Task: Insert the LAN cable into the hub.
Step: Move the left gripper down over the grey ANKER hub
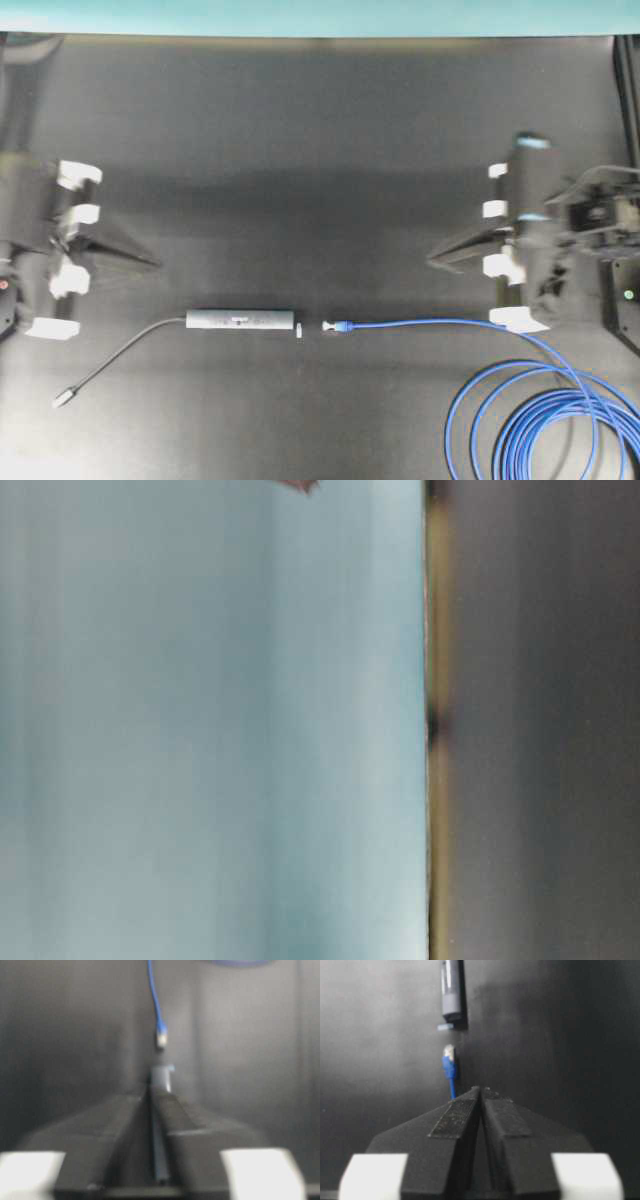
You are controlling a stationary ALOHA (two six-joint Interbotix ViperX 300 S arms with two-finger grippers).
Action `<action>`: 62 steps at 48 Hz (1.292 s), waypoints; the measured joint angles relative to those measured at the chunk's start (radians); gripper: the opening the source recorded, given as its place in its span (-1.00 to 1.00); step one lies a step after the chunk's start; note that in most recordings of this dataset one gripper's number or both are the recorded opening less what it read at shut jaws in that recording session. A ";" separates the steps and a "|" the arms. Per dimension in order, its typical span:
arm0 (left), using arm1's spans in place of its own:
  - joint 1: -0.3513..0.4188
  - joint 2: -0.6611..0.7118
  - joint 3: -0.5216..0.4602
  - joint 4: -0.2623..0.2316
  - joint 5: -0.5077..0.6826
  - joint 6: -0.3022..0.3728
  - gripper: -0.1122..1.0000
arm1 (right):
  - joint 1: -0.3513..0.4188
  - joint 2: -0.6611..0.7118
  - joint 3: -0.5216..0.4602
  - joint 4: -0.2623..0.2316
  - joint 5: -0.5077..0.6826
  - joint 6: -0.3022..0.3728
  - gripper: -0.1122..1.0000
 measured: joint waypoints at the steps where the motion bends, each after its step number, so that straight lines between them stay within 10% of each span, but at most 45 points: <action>1: -0.002 0.008 0.003 0.000 -0.011 -0.017 0.14 | 0.000 0.005 0.000 -0.003 -0.005 0.000 -0.54; 7: -0.003 0.051 0.054 0.000 -0.115 -0.133 0.70 | -0.002 0.035 0.000 -0.006 -0.038 0.000 -0.14; 19: -0.017 0.150 0.138 0.000 -0.337 -0.181 0.65 | -0.002 0.094 -0.002 -0.008 -0.104 0.002 0.51; 62: 0.003 0.752 0.086 0.000 -0.793 -0.118 0.66 | -0.002 0.121 -0.008 -0.006 -0.250 0.067 0.54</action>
